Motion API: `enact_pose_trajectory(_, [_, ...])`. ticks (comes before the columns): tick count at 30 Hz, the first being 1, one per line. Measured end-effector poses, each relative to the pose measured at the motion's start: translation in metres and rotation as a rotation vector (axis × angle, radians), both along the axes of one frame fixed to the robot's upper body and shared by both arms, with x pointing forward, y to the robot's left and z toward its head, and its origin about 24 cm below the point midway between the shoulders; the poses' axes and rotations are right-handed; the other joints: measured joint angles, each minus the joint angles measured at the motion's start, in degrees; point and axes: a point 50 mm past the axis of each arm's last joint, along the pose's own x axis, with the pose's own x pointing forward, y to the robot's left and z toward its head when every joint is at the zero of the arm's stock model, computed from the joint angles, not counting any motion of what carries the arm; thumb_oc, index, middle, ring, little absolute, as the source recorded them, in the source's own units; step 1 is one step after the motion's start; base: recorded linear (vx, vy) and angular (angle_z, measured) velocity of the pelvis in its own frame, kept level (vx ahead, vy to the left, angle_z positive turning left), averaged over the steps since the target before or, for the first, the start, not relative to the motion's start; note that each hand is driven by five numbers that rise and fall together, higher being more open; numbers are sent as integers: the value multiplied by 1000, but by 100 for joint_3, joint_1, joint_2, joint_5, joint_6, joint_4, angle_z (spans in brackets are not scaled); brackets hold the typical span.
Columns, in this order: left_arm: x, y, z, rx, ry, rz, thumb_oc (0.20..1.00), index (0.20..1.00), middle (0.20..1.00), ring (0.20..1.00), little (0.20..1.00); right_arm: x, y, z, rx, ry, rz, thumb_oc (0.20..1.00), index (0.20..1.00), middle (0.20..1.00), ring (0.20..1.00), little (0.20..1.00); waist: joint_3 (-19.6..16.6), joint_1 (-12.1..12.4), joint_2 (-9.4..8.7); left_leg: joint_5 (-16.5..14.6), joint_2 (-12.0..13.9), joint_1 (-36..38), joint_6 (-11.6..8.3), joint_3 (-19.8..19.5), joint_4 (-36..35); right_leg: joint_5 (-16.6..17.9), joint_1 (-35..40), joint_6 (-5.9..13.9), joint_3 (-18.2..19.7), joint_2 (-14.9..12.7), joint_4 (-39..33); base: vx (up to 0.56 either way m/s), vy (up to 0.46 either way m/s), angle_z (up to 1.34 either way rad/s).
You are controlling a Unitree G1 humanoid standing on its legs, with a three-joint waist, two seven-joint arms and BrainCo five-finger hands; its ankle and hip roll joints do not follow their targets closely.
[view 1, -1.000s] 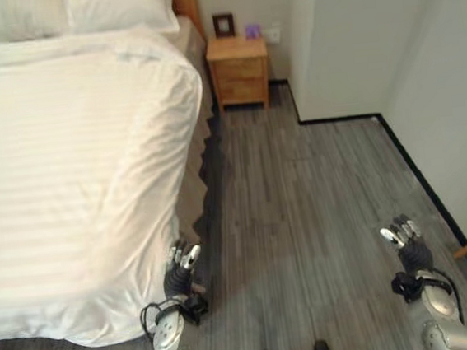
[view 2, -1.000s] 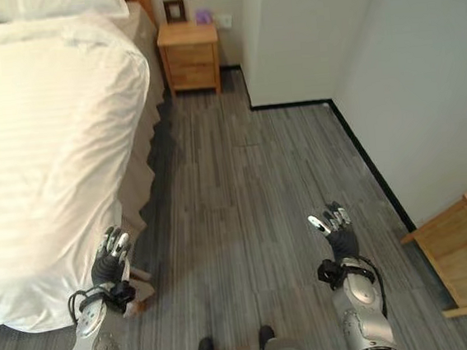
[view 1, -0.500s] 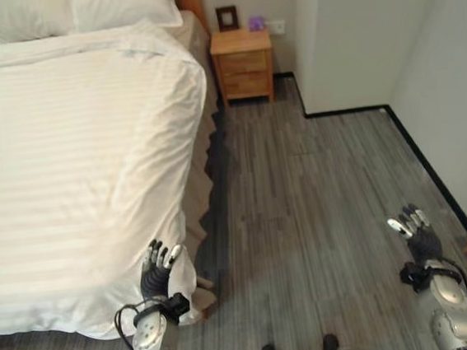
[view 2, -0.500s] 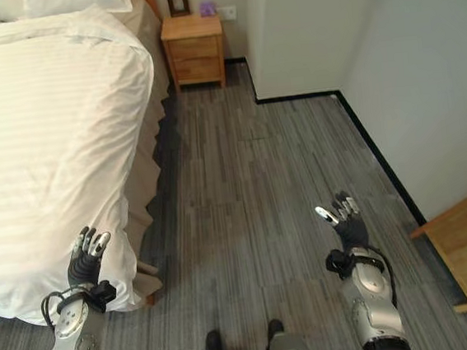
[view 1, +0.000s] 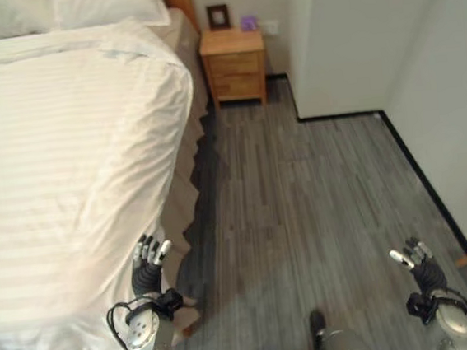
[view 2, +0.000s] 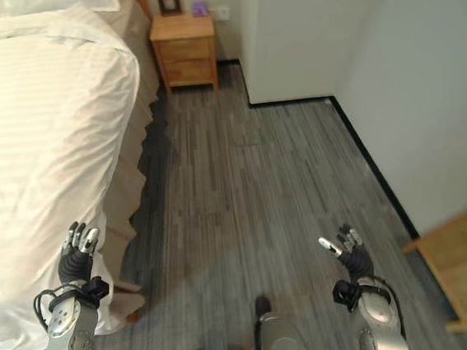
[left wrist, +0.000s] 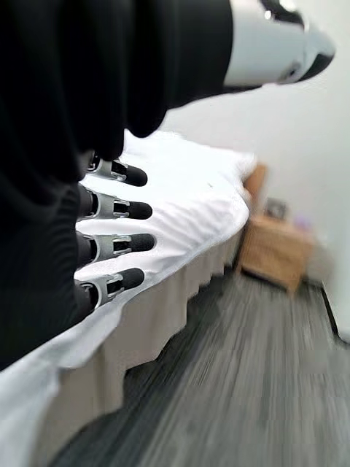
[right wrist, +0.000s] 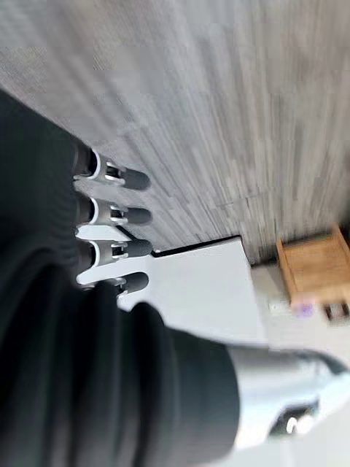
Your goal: Making the bed.
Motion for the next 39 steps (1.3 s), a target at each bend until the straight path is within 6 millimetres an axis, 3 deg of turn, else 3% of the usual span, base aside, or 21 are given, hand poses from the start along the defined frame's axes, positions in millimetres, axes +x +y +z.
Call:
enact_pose_trajectory(2, [-2,-7,-8,-45,22,-5,1000,1000,1000,1000,1000,9,-12,15,-42,-58,-10,1000,1000,1000,1000,1000,35,232,25,-44,-300,-565,-80,106,-61,34,541,-84,82,132,-584,447,-70,-25])
enact_pose_trajectory(6, [-6,-5,-9,-55,22,0,1000,1000,1000,1000,1000,26,-7,24,-59,-97,38,1000,1000,1000,1000,1000,-61,278,28,49,-651,-455,56,477,-2289,115,1431,166,151,443,-1552,626,53,-17])
enact_pose_trajectory(8, [-2,-8,-8,-58,8,-15,1000,1000,1000,1000,1000,37,-3,26,-88,-88,98,1000,1000,1000,1000,1000,-114,500,227,164,-614,-163,202,339,-4375,-541,1660,1004,-212,583,-1528,667,82,-64])
enact_pose_trajectory(9, [-2,-5,-7,-56,4,3,1000,1000,1000,1000,1000,52,4,31,-94,-110,152,1000,1000,1000,1000,1000,-133,686,277,240,-664,-103,294,105,-5143,-361,1952,539,-32,747,-1640,651,72,-82])
enact_pose_trajectory(12, [-5,0,-7,-55,6,32,1000,1000,1000,1000,1000,59,12,38,-84,-150,176,1000,1000,1000,1000,1000,-157,730,23,350,-1051,-154,514,724,-4737,-471,2602,716,52,740,-1905,668,155,-38])
enact_pose_trajectory(13, [-6,2,-8,-52,8,47,1000,1000,1000,1000,1000,60,14,42,-82,-169,185,1000,1000,1000,1000,1000,-218,750,91,345,-1106,-157,743,1113,-4050,-536,2692,722,202,863,-1486,716,290,-43])
enact_pose_trajectory(15, [-15,7,-15,-46,49,76,1000,1000,1000,1000,1000,55,24,46,-69,-199,220,1000,1000,1000,1000,1000,-511,777,424,475,-1148,474,1456,978,-4311,-558,2162,742,121,1130,322,369,212,-66])
enact_pose_trajectory(17, [-15,18,-14,-28,58,121,1000,1000,1000,1000,1000,52,45,44,-29,-211,282,1000,1000,1000,1000,1000,-569,693,154,460,-1245,883,1477,907,-4453,-374,1060,845,-309,432,2777,441,238,-33])
enact_pose_trajectory(18, [-9,18,-13,-41,44,144,1000,1000,1000,1000,1000,57,51,53,-22,-263,304,1000,1000,1000,1000,1000,-562,386,128,354,-1334,1115,1453,637,-4524,-329,250,787,-186,13,3982,338,126,21])
enact_pose_trajectory(19, [-4,17,-12,-37,43,137,1000,1000,1000,1000,1000,55,49,52,-27,-254,297,1000,1000,1000,1000,1000,-543,309,202,267,-1368,1326,1479,509,-4635,-359,-89,825,-172,-224,4060,540,145,38])
enact_pose_trajectory(22, [16,11,2,-24,-15,92,1000,1000,1000,1000,1000,51,42,47,-41,-214,292,1000,1000,1000,1000,1000,-420,190,472,171,-1296,1970,1404,111,-4795,-449,-718,886,-182,-908,3237,503,-5,49])
enact_pose_trajectory(24, [18,11,8,-21,-47,92,1000,1000,1000,1000,1000,47,39,44,-43,-198,290,1000,1000,1000,1000,1000,-347,156,638,-189,-1126,2456,1208,-91,-4949,-126,-944,981,-335,-1085,1629,739,-159,30])
enact_pose_trajectory(27, [14,16,2,-12,-14,103,1000,1000,1000,1000,1000,42,39,35,-25,-161,273,1000,1000,1000,1000,1000,-259,29,556,-678,-898,2933,875,-421,-5015,678,-875,1129,21,-709,-1339,549,-131,38])
enact_pose_trajectory(29, [12,17,-4,-9,18,95,1000,1000,1000,1000,1000,34,38,28,-12,-134,251,1000,1000,1000,1000,1000,-304,-94,351,-777,-710,3215,580,-595,-5044,941,-759,1229,508,-490,-2047,687,-208,103])
enact_pose_trajectory(30, [15,5,-7,-21,24,48,1000,1000,1000,1000,1000,27,26,25,-31,-109,220,1000,1000,1000,1000,1000,-353,-234,281,-1059,-375,3694,297,-771,-5182,1202,-783,1276,330,-340,-1353,745,-257,117])
enact_pose_trajectory(31, [15,-1,-10,-31,33,27,1000,1000,1000,1000,1000,29,21,26,-34,-112,199,1000,1000,1000,1000,1000,-350,-195,308,-1013,-213,3710,137,-553,-4864,1262,-775,1188,147,-237,-1018,689,-381,80])
enact_pose_trajectory(32, [12,-2,-12,-39,42,27,1000,1000,1000,1000,1000,31,20,29,-37,-126,194,1000,1000,1000,1000,1000,-397,-187,206,-903,-145,3537,-44,-360,-4211,1523,-626,664,108,-176,-971,603,-574,-14])
enact_pose_trajectory(34, [14,-9,-14,-75,31,37,1000,1000,1000,1000,1000,45,11,39,-57,-177,168,1000,1000,1000,1000,1000,-353,-146,345,-547,133,2574,-316,-326,-2133,1074,-409,128,-55,125,-815,556,-552,2])
enact_pose_trajectory(35, [22,-13,-8,-83,0,22,1000,1000,1000,1000,1000,44,6,40,-53,-181,138,1000,1000,1000,1000,1000,-219,-68,249,427,245,1644,-326,-219,-511,945,-239,-6,-118,132,-874,232,-166,2])
enact_pose_trajectory(36, [22,-12,0,-69,-36,7,1000,1000,1000,1000,1000,48,4,45,-54,-202,123,1000,1000,1000,1000,1000,-18,81,130,846,318,810,-300,-59,953,1079,180,-65,1,206,-1186,235,-105,-37])
enact_pose_trajectory(39, [12,-3,-7,-49,11,24,1000,1000,1000,1000,1000,55,9,51,-76,-218,152,1000,1000,1000,1000,1000,22,213,-11,539,-120,1,-304,164,741,807,863,-183,129,253,-1617,440,-78,-43])
